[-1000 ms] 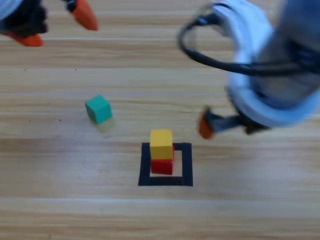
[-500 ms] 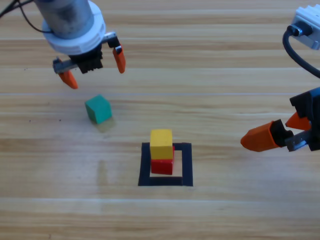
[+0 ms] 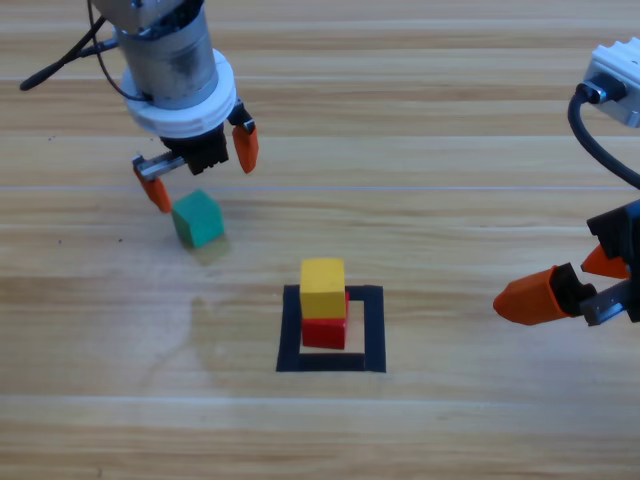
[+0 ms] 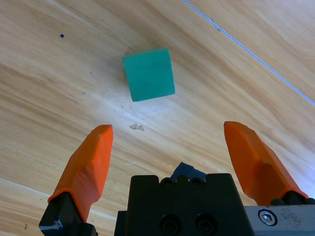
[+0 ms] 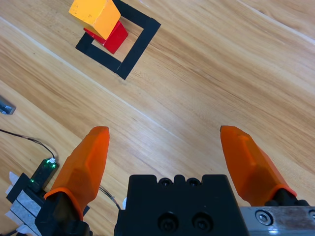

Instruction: Stack the blocks in the rectangular block: red at the bottom, yellow in the middle, green on top

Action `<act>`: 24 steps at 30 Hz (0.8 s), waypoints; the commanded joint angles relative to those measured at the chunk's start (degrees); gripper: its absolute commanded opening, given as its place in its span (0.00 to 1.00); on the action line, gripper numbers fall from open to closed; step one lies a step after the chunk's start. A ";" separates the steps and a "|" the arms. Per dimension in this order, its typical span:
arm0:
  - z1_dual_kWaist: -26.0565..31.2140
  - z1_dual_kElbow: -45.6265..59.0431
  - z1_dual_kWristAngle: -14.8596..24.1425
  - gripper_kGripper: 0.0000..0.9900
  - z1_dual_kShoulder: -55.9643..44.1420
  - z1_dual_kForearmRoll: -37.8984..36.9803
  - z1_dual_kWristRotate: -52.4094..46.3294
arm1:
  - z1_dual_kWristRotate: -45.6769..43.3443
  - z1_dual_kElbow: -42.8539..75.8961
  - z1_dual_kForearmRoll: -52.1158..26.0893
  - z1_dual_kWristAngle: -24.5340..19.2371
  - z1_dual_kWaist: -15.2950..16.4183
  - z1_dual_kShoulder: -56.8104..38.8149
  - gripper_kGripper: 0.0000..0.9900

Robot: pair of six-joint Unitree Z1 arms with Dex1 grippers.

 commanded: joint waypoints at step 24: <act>5.55 -2.78 -3.45 0.97 9.20 1.15 -2.81 | -0.51 2.79 -2.55 -1.43 -1.63 0.15 1.00</act>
